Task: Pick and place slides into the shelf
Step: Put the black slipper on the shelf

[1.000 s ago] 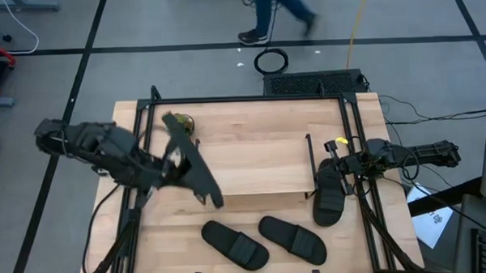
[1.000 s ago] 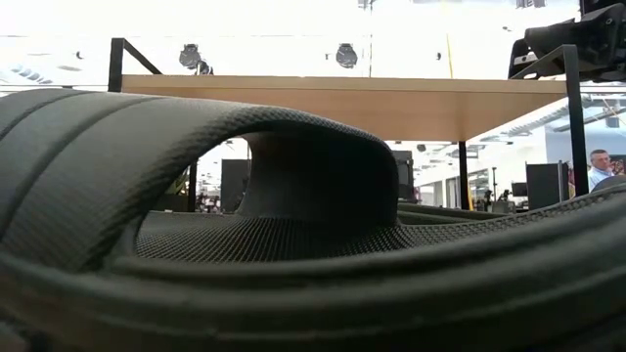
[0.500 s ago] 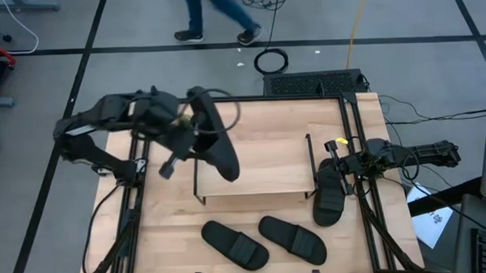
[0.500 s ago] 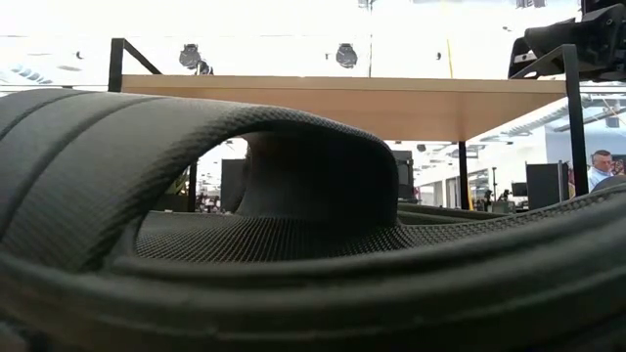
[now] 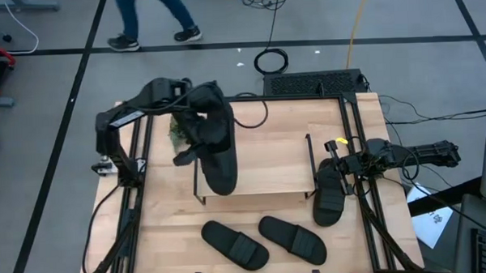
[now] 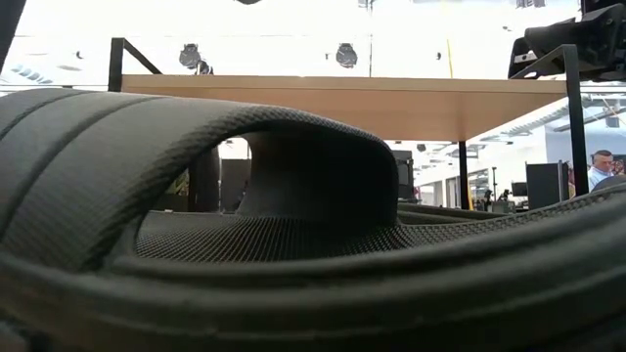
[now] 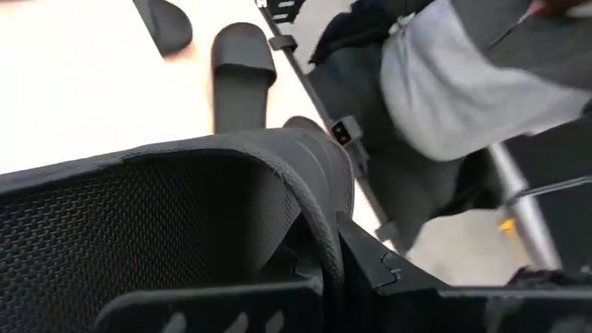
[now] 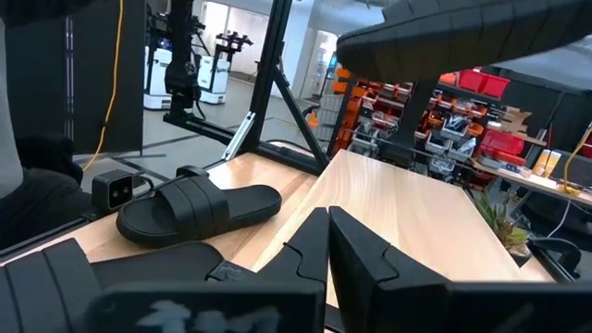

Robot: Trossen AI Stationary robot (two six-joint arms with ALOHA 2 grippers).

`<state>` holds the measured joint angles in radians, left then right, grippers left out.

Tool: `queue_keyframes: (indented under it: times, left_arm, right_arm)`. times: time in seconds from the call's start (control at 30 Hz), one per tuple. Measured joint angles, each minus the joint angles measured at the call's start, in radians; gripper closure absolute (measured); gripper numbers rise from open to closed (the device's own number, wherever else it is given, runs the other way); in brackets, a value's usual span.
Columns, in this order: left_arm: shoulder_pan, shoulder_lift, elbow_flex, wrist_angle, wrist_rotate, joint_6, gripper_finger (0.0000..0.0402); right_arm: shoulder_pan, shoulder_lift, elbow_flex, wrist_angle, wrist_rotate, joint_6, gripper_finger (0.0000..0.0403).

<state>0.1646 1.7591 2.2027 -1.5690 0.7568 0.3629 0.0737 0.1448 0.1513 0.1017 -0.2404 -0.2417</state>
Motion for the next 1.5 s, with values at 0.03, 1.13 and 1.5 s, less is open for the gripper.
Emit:
queue_keyframes:
  times: [0.03, 1.13, 1.5]
  left_arm:
    - [0.006, 0.013, 0.0, 0.0, 0.02, -0.014, 0.0401]
    - [0.123, 0.12, -0.319, -0.001, 0.2, 0.062, 0.0401]
    - [0.114, 0.12, -0.401, 0.078, 0.241, 0.047, 0.0401]
  right_arm:
    - [0.0, 0.0, 0.0, 0.0, 0.0, 0.001, 0.0401]
    - [0.0, 0.0, 0.0, 0.06, 0.001, 0.003, 0.0401]
    - [0.0, 0.0, 0.0, 0.06, 0.001, 0.01, 0.0401]
